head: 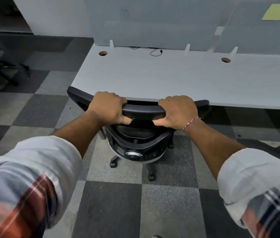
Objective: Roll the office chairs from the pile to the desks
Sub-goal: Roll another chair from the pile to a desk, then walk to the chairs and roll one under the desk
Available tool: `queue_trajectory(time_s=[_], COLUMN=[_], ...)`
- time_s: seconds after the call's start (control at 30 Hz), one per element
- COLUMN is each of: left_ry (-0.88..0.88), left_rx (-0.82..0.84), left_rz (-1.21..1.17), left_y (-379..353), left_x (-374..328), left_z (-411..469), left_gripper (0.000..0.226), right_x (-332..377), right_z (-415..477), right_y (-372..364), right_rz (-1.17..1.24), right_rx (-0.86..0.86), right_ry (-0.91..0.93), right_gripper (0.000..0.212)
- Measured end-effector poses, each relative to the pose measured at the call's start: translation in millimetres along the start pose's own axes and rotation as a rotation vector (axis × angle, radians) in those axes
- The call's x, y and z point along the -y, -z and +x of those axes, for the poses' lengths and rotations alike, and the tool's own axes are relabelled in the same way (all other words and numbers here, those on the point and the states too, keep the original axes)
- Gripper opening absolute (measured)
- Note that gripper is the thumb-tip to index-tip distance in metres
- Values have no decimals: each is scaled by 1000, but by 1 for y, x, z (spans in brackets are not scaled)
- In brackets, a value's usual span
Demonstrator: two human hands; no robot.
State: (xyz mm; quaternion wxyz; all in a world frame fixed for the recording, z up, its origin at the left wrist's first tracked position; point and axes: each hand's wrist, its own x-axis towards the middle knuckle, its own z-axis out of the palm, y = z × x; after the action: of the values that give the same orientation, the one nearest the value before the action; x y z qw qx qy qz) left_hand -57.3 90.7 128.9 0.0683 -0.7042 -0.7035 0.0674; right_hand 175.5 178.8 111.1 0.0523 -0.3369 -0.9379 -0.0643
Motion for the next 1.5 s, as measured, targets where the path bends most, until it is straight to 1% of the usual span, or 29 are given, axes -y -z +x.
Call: queue_trajectory(time_s=[0.1,0.23,0.4,0.6,0.7,0.8,0.93,1.07,1.17,1.23,1.33,1.4,1.5], left_ry=[12,29,53,36,51,114,199,201,153,131,106,80,48], left_rx=[17,44,29,-39,-70,-121,-210,-277,-341,-336,-288,-277,-234], left_rz=[21,-9,-45,-83,-48,-86,-123,-141,-157,-122,-84,-109,-145], left_y=[5,10,4,-6,-11,-17,-23,-27,-35,-42,-57,-65,-76], left_x=[3,9,13,8,1,-9,-20,-23,-26,-30,-39,-49,-63], left_z=[19,40,58,43,24,11,1,-5,-15,-26,-42,-52,-64], left_gripper=[60,57,56,56,58,59,69,74,74,84,100,101,94], right_x=[-14,-27,-38,-29,-18,-8,6,21,35,45,57,67,82], right_z=[16,38,56,40,25,14,2,-12,-22,-29,-39,-47,-68], right_y=[3,1,-4,-4,-10,-12,-15,-24,-31,-34,-34,-33,-38], right_rz=[-14,-14,-20,1,-32,-69,-120,-96,-72,-50,6,28,52], right_rx=[17,17,15,-1,-25,-60,-100,-167,-145,-125,-122,-97,-41], right_ry=[-16,-17,-10,15,18,-33,-165,-280,-381,-425,-460,-483,-505], right_gripper=[45,53,51,49,53,56,63,61,73,84,93,97,97])
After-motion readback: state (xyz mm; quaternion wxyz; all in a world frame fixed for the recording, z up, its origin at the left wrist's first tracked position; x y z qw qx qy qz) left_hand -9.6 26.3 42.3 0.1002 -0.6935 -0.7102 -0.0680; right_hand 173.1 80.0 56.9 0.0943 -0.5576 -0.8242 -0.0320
